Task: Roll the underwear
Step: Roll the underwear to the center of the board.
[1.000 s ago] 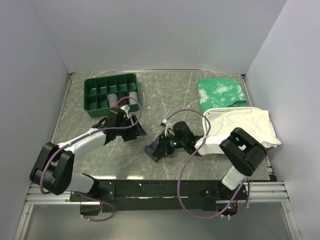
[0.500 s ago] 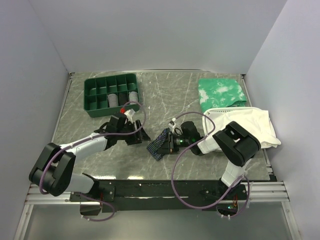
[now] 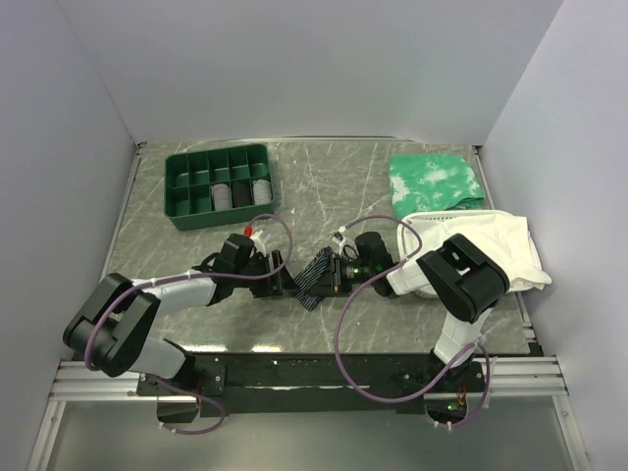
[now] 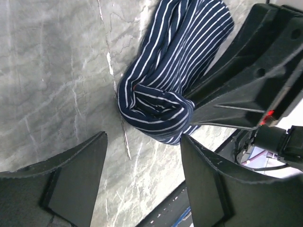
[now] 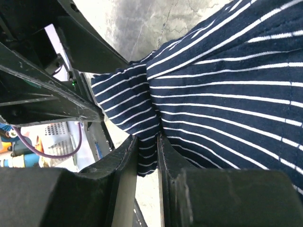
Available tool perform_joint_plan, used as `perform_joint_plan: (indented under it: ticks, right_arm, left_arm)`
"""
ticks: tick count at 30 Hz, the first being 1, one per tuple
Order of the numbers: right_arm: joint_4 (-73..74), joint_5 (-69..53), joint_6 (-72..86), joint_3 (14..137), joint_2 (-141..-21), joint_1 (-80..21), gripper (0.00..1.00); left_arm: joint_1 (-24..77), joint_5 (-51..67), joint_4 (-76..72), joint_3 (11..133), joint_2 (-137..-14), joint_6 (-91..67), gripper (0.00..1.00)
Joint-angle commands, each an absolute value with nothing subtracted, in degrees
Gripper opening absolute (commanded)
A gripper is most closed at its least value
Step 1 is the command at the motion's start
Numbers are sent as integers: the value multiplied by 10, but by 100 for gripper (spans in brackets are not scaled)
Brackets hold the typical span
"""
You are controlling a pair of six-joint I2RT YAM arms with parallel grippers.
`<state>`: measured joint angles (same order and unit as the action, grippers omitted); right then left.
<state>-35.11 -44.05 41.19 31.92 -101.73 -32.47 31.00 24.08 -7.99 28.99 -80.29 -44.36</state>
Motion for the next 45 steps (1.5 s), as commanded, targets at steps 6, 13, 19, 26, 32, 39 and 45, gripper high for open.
perform_joint_plan:
  ticks: [6, 13, 19, 26, 32, 39, 45]
  right_arm:
    - [-319, -439, 384, 342, -1032, -319, 18]
    - [-316, -445, 381, 348, -1035, -319, 19]
    - [-313, -446, 380, 350, -1033, -319, 20]
    - [-318, -453, 387, 349, -1036, -319, 20]
    - [-325, -452, 397, 353, -1040, -319, 23]
    - [-326, -454, 403, 357, -1033, -319, 27]
    - [-280, -440, 380, 362, -987, -320, 37]
  left_arm:
    - [319, 212, -173, 282, -815, -481, 71]
    - [323, 209, -226, 279, -849, -499, 72]
    - [334, 185, -238, 277, -888, -511, 68]
    - [340, 145, -242, 263, -898, -530, 59]
    - [349, 125, -216, 271, -911, -526, 47]
    - [358, 120, -184, 298, -933, -521, 46]
    - [365, 113, -125, 330, -939, -503, 33]
